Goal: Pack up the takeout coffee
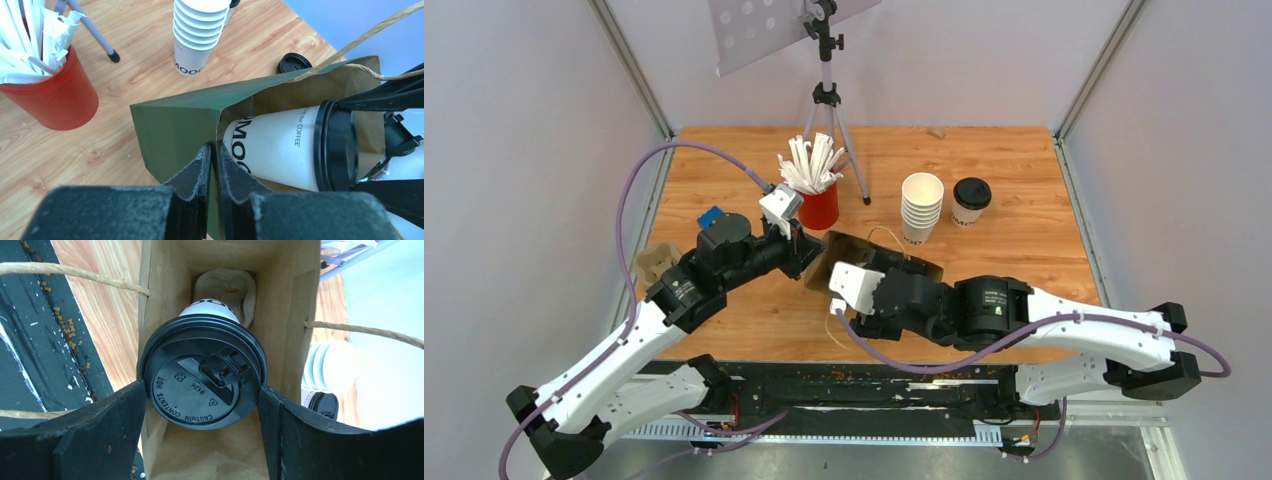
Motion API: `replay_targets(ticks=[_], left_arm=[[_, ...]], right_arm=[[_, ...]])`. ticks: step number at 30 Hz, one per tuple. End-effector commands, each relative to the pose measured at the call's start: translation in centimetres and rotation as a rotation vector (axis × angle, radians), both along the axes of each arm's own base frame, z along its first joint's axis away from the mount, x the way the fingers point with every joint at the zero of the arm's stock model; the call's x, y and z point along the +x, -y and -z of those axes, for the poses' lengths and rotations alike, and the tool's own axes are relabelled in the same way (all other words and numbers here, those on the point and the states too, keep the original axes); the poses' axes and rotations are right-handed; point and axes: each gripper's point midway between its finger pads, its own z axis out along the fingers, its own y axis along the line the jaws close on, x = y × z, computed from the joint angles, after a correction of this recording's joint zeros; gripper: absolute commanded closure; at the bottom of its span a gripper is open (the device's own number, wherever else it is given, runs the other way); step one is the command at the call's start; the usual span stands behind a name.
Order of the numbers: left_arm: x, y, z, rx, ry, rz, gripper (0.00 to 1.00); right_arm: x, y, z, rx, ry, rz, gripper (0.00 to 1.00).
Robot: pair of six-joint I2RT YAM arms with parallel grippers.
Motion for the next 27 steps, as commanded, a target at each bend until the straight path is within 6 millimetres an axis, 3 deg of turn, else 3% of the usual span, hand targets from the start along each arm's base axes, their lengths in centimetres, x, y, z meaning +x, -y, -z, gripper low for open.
replay_targets(ticks=[1, 5, 12, 15, 19, 27], left_arm=[[-0.6, 0.0, -2.0, -0.040, 0.076, 0.040, 0.80], [-1.8, -1.1, -0.7, 0.044, 0.003, 0.051, 0.62], [-3.6, -4.0, 2.0, 0.186, -0.150, -0.005, 0.45], [-4.8, -4.1, 2.5, 0.181, -0.183, 0.032, 0.39], [-5.4, -3.9, 2.7, 0.149, -0.189, 0.046, 0.35], [-3.9, -3.2, 3.1, 0.162, -0.144, 0.036, 0.34]], right_arm=[[0.1, -0.1, -0.2, -0.008, 0.063, -0.002, 0.34], [-0.8, -0.6, 0.7, 0.003, 0.046, -0.028, 0.35], [-1.8, -0.1, 2.2, -0.051, 0.048, -0.017, 0.35], [-1.9, -0.1, 2.5, -0.064, 0.061, -0.013, 0.35], [-1.8, -0.6, 2.8, -0.083, 0.078, -0.013, 0.35], [-1.3, -1.1, 2.2, -0.099, 0.113, -0.017, 0.34]])
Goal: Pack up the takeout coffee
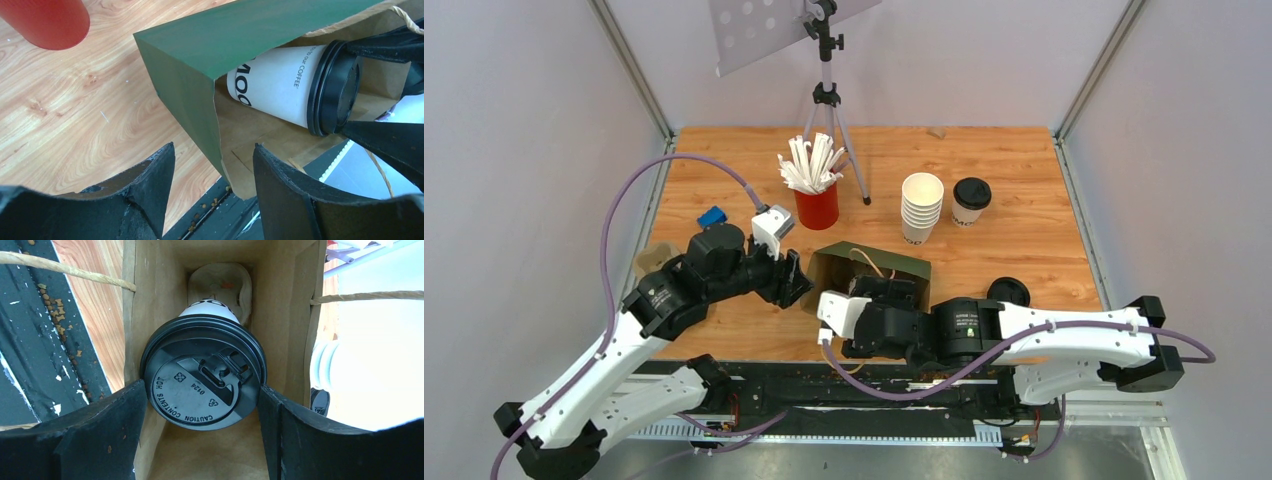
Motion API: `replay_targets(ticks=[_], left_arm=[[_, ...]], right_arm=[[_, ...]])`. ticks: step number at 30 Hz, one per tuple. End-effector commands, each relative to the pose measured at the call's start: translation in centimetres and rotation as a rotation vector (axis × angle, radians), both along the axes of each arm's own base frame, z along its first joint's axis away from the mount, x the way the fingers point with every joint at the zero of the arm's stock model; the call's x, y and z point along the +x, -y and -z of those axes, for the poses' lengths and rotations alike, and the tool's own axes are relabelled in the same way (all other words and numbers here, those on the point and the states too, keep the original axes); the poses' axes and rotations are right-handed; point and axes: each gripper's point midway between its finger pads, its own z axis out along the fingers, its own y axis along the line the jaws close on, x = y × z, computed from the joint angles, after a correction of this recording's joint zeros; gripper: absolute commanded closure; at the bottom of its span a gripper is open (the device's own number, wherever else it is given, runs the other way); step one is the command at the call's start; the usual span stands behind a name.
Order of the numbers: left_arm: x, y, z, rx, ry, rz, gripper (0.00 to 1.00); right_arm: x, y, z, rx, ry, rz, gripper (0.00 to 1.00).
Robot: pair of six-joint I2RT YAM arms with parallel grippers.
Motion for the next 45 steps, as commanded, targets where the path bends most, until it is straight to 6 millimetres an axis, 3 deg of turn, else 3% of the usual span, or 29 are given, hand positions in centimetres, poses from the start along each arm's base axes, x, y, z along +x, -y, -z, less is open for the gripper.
replay_targets(ticks=[1, 6, 14, 18, 32, 36, 45], left_arm=[[1.2, 1.1, -0.3, -0.008, 0.039, 0.014, 0.35], [1.8, 1.7, 0.3, 0.023, 0.040, 0.044, 0.43], [1.4, 1.9, -0.1, -0.039, 0.124, 0.080, 0.84], [1.1, 1.8, -0.2, -0.056, 0.194, 0.117, 0.95], [0.1, 2.2, -0.2, -0.093, 0.248, 0.190, 0.97], [0.1, 2.2, -0.2, -0.103, 0.274, 0.194, 0.96], [0.5, 1.6, -0.3, -0.068, 0.292, 0.170, 0.96]], right_arm=[[0.4, -0.5, -1.4, 0.022, 0.043, 0.001, 0.34], [0.4, -0.6, -1.4, 0.010, 0.043, -0.005, 0.34], [1.7, -0.8, -2.5, 0.008, 0.073, 0.024, 0.32], [2.5, -0.8, -3.1, 0.034, 0.075, 0.032, 0.32], [5.4, -1.4, -1.2, -0.023, 0.141, 0.043, 0.34], [5.5, -1.8, -0.5, -0.013, 0.124, 0.021, 0.34], [5.4, -0.6, 1.5, -0.046, 0.122, -0.034, 0.34]])
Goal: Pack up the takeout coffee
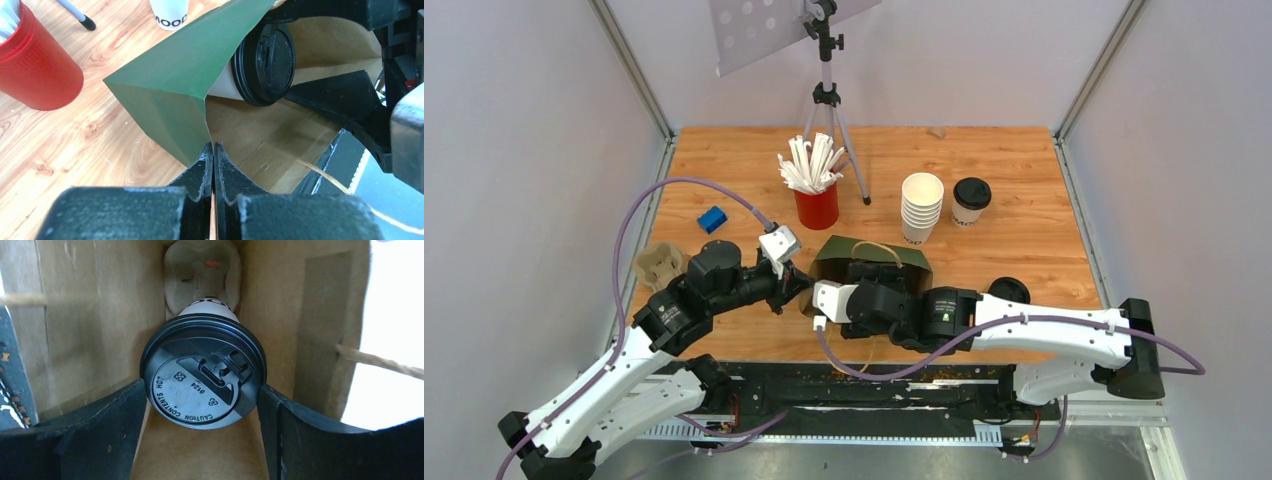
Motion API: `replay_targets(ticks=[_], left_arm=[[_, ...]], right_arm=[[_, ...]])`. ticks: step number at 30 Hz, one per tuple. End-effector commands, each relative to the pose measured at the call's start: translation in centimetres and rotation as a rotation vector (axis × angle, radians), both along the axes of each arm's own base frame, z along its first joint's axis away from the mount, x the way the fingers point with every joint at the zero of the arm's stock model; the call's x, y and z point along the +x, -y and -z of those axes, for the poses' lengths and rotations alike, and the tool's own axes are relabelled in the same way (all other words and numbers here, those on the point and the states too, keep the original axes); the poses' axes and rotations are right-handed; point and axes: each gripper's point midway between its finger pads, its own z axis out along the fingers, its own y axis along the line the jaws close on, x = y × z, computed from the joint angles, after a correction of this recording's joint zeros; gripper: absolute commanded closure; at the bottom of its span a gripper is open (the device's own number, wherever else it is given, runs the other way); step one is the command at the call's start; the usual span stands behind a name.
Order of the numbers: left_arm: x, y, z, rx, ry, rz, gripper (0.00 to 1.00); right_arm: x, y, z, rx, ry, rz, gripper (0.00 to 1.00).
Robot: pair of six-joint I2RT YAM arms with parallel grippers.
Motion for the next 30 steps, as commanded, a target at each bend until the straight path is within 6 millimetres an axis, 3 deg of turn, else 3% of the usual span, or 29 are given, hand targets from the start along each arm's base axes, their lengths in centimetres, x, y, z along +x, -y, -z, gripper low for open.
replay_targets(ticks=[1, 12, 30], left_arm=[[0.5, -0.1, -2.2, -0.033, 0.086, -0.004, 0.95], [0.2, -0.1, -1.5, -0.028, 0.076, 0.007, 0.92], [-0.1, -0.3, -0.9, -0.012, 0.073, 0.020, 0.91]], right_arm=[[0.1, 0.1, -0.7, 0.044, 0.022, -0.035, 0.34], [2.0, 0.1, -0.6, 0.004, 0.120, 0.014, 0.35], [2.9, 0.4, 2.8, 0.012, 0.039, 0.044, 0.35]])
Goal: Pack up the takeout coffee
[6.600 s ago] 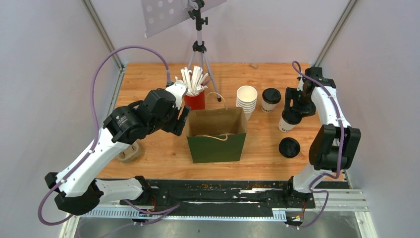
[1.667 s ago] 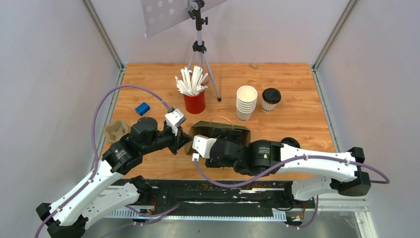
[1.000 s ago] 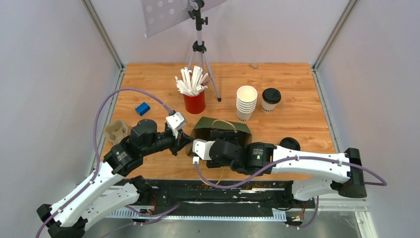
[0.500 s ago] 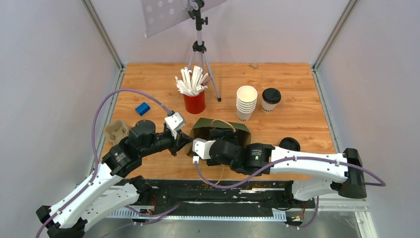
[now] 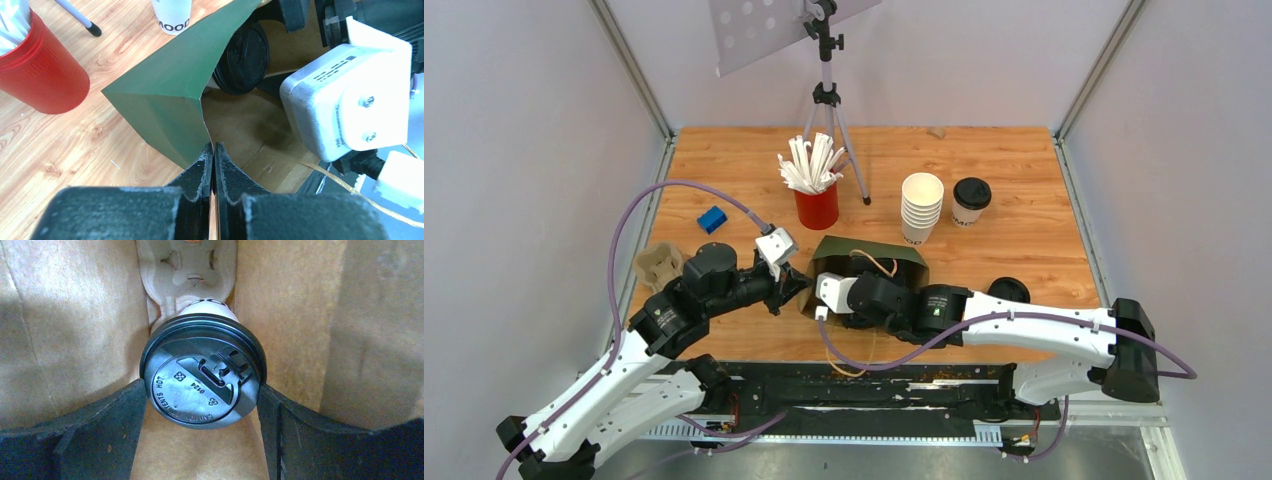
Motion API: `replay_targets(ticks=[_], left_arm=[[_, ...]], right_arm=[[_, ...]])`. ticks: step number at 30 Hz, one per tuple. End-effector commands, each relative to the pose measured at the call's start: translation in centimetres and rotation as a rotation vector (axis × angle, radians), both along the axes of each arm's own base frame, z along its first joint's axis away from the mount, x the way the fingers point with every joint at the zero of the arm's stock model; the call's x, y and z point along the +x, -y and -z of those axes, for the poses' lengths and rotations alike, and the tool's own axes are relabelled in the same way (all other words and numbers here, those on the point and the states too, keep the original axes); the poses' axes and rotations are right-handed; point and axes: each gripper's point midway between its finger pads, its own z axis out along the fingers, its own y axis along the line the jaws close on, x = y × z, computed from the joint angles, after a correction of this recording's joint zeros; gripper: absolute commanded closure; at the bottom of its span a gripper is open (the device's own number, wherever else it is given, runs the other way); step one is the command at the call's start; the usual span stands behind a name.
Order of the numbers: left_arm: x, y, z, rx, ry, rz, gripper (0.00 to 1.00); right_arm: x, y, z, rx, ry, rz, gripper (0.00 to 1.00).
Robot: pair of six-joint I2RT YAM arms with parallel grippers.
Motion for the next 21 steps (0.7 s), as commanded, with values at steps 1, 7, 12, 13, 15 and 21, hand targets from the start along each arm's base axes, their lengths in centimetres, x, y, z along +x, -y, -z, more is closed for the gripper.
replay_targets(ticks=[1, 7, 12, 13, 15, 21], left_arm=[[-0.1, 0.1, -0.6, -0.010, 0.041, 0.021, 0.91], [-0.1, -0.1, -0.5, -0.003, 0.041, 0.019, 0.90], [0.3, -0.4, -0.8, -0.005, 0.043, -0.012, 0.85], [0.3, -0.4, -0.9, -0.005, 0.041, -0.020, 0.84], [0.5, -0.7, -1.0, -0.008, 0.032, -0.045, 0.78], [0.4, -0.8, -0.6, -0.048, -0.087, -0.120, 0.62]], right_arm=[[0.5, -0.5, 0.3, 0.049, 0.005, 0.017, 0.35], [0.2, -0.5, 0.1, 0.067, -0.016, 0.013, 0.36], [-0.7, -0.8, -0.5, 0.094, -0.058, -0.031, 0.36], [-0.9, -0.9, -0.8, 0.100, -0.066, -0.042, 0.36], [-1.2, -0.8, -1.1, 0.105, -0.075, -0.059, 0.36], [-1.4, -0.6, -1.2, 0.100, -0.079, -0.077, 0.36]])
